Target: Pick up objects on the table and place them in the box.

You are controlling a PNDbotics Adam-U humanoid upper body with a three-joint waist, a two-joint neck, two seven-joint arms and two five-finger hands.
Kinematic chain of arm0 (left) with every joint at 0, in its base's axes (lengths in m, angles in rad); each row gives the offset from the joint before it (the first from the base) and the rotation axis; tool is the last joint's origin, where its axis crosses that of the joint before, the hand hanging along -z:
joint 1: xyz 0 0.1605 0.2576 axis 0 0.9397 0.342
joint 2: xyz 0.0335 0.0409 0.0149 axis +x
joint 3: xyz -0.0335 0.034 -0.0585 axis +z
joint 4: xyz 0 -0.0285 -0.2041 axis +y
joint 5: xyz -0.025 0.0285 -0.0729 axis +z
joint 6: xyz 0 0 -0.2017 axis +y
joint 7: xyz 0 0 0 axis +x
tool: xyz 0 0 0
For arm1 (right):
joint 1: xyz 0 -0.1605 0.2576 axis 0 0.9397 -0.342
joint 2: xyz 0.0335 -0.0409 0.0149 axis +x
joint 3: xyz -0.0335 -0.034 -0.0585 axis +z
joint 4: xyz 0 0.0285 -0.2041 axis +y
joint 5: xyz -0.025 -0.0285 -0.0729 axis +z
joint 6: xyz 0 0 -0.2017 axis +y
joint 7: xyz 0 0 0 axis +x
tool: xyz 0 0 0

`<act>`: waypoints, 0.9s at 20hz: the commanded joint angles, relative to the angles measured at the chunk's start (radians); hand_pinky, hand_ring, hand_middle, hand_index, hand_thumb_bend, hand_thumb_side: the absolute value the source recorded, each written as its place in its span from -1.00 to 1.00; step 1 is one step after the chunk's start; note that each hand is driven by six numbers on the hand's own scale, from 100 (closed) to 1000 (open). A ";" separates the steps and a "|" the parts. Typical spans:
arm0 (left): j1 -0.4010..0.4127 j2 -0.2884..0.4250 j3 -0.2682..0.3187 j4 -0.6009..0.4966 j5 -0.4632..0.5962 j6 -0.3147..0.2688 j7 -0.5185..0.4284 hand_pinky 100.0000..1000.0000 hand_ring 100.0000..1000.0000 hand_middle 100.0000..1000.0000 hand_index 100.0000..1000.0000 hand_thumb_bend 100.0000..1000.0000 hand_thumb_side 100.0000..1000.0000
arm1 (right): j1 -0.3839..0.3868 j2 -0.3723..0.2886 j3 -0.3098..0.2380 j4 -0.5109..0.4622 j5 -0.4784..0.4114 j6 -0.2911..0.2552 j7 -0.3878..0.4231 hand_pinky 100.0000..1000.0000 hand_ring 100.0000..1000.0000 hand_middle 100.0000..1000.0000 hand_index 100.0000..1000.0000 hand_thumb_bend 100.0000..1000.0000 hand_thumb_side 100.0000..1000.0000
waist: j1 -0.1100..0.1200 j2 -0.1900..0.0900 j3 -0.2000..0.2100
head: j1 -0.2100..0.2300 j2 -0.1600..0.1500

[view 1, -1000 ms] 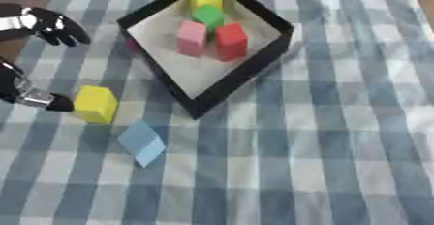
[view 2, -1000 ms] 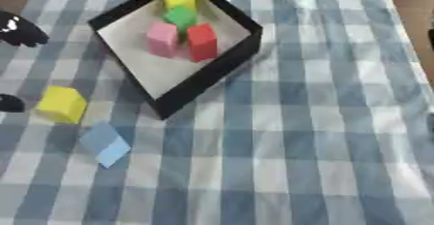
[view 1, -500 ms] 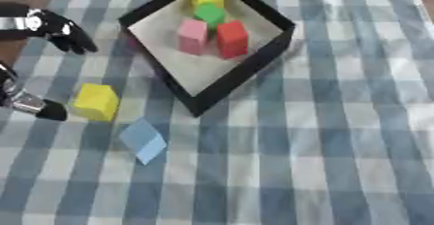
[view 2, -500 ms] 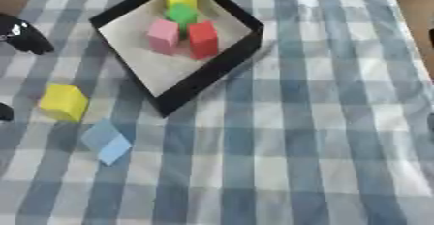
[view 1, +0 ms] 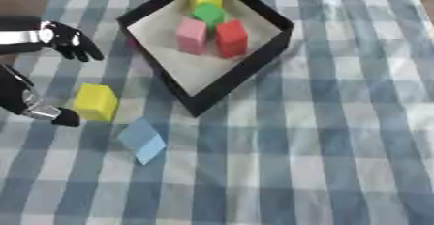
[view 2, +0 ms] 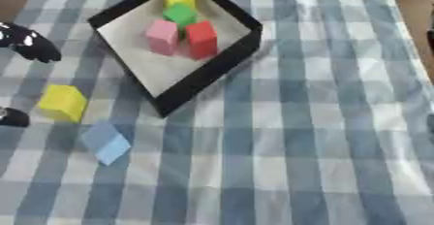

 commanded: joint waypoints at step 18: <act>-0.131 -0.146 -0.085 0.297 -0.349 -0.188 0.001 0.76 0.66 0.66 0.72 0.42 -0.78 | -0.006 0.011 0.011 0.016 0.010 -0.004 0.018 0.56 0.56 0.35 0.62 -1.00 0.31 | 0.009 -0.033 -0.011 | 0.027 0.004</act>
